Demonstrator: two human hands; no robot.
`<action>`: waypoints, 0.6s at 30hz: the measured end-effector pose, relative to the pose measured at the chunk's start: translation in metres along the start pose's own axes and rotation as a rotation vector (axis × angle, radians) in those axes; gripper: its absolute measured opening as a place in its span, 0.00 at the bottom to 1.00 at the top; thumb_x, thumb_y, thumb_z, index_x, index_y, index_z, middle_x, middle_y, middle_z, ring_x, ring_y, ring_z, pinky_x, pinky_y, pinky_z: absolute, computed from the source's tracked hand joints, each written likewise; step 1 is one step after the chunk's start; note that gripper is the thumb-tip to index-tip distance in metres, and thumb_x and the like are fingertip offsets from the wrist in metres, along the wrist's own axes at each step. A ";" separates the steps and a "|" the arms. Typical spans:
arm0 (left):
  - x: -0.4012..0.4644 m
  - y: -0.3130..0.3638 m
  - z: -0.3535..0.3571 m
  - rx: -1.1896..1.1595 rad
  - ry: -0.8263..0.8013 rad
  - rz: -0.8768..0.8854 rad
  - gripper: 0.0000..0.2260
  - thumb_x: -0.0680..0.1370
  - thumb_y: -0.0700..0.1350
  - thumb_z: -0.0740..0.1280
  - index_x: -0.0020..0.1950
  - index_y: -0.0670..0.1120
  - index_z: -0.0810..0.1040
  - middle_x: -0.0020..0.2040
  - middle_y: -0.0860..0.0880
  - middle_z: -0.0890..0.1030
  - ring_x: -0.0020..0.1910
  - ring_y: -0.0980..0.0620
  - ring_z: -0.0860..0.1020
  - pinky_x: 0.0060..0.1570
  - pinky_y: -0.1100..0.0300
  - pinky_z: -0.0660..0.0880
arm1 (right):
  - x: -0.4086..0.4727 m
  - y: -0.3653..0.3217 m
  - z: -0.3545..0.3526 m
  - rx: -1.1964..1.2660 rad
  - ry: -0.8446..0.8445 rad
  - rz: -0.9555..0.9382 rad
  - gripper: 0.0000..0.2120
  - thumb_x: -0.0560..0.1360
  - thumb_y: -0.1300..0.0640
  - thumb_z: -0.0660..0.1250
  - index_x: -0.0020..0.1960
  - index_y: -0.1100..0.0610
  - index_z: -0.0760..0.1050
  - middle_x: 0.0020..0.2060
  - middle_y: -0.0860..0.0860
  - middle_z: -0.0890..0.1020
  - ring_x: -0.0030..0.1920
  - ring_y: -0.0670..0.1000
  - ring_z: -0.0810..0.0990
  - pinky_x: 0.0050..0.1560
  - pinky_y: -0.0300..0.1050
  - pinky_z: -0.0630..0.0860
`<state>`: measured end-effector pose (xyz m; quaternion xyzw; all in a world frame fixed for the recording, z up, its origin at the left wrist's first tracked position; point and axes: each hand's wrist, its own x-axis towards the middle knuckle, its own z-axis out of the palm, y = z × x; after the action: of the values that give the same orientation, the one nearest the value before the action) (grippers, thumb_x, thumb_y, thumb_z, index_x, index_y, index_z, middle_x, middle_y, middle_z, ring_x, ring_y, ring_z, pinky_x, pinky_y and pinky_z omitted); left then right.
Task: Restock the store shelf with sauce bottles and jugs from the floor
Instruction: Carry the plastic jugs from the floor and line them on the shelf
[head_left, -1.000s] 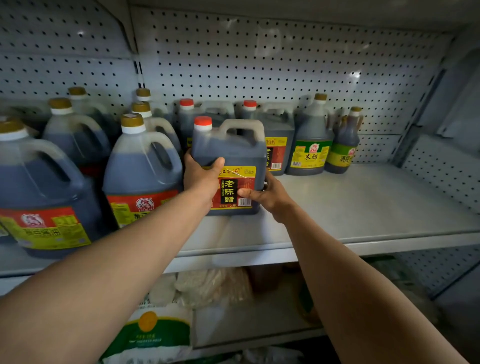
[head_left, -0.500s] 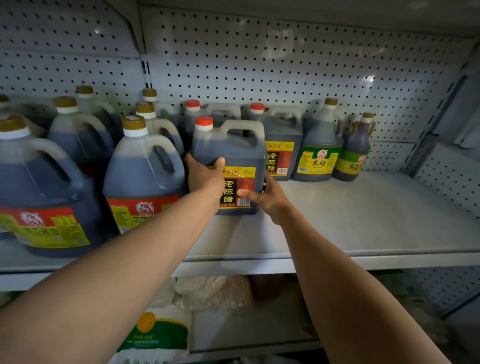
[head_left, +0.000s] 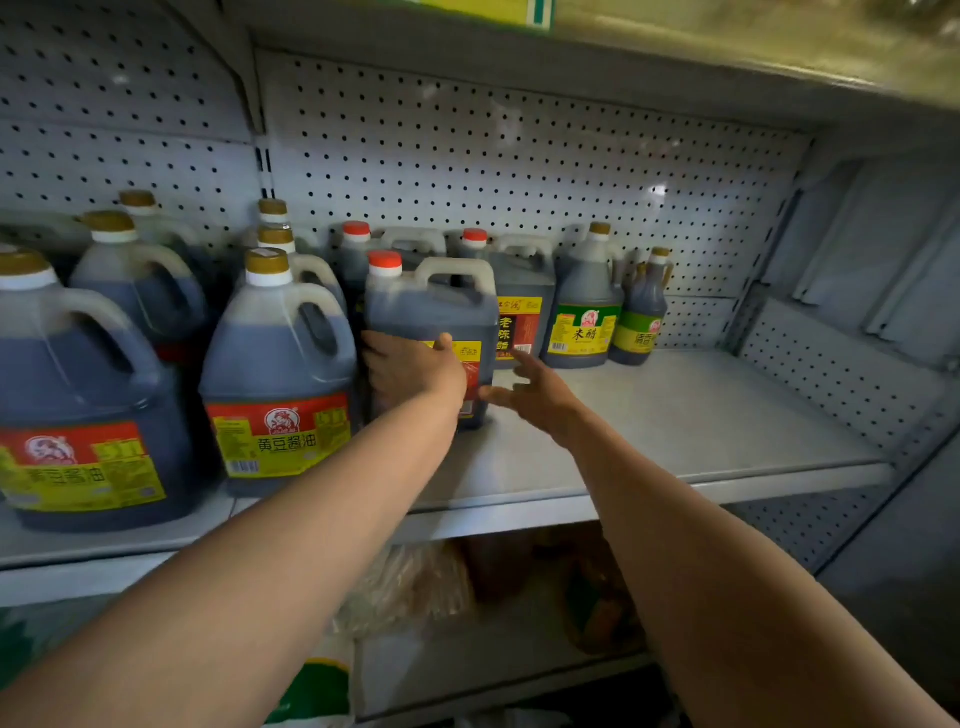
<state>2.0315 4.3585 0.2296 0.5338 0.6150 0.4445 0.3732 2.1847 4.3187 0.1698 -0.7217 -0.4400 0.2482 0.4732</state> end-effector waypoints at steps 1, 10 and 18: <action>-0.005 -0.004 -0.002 0.013 -0.004 0.035 0.41 0.76 0.55 0.71 0.80 0.41 0.52 0.76 0.40 0.63 0.72 0.38 0.66 0.68 0.45 0.65 | -0.006 -0.001 -0.009 -0.037 0.040 0.007 0.48 0.69 0.49 0.81 0.81 0.53 0.59 0.76 0.54 0.68 0.74 0.57 0.70 0.71 0.60 0.71; -0.032 -0.021 -0.016 0.130 -0.347 0.425 0.34 0.73 0.52 0.75 0.75 0.53 0.64 0.75 0.42 0.62 0.73 0.41 0.62 0.69 0.50 0.65 | -0.099 -0.021 -0.061 -0.430 0.294 -0.005 0.38 0.67 0.50 0.82 0.71 0.52 0.70 0.66 0.54 0.74 0.66 0.54 0.73 0.67 0.59 0.73; -0.063 -0.038 -0.077 0.278 -0.705 0.745 0.28 0.70 0.50 0.78 0.67 0.53 0.71 0.67 0.43 0.65 0.68 0.43 0.65 0.63 0.54 0.67 | -0.251 -0.065 -0.046 -0.739 0.472 0.232 0.36 0.69 0.44 0.79 0.73 0.45 0.69 0.68 0.56 0.73 0.67 0.58 0.73 0.66 0.52 0.72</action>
<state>1.9569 4.2830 0.2183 0.8775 0.2743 0.2547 0.2997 2.0717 4.0899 0.2330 -0.9236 -0.2952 -0.0455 0.2403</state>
